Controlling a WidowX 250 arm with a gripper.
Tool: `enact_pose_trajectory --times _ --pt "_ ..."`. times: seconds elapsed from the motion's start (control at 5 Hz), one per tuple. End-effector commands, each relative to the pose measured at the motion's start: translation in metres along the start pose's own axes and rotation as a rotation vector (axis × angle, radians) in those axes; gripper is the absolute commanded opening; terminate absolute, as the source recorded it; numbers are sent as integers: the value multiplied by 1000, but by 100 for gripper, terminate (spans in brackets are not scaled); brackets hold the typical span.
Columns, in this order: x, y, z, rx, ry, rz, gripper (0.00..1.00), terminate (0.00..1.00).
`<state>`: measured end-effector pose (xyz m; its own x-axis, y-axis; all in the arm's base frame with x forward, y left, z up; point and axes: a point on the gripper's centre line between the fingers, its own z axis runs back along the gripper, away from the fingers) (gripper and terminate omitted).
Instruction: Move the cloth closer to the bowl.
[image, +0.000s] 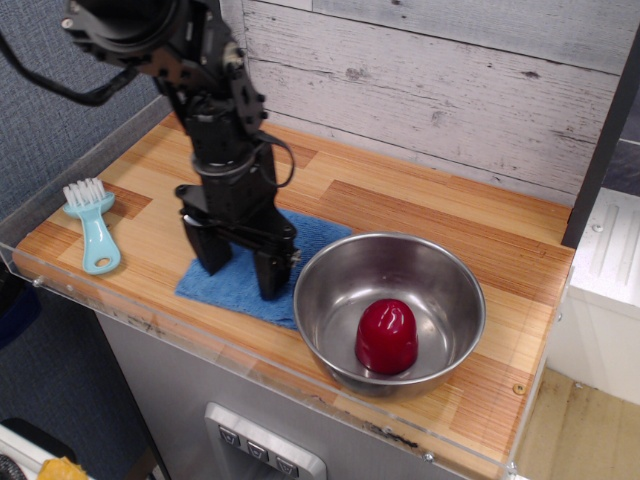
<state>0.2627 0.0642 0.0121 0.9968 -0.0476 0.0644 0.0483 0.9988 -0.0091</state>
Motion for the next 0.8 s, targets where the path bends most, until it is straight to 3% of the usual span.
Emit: enact_pose_trajectory --times 0.0,0.4,0.6 --pt "-6 14 19 19 -43 51 100 0" --pt "0 10 21 -6 -63 42 100 0" --pt "9 2 32 -55 -106 20 100 0"
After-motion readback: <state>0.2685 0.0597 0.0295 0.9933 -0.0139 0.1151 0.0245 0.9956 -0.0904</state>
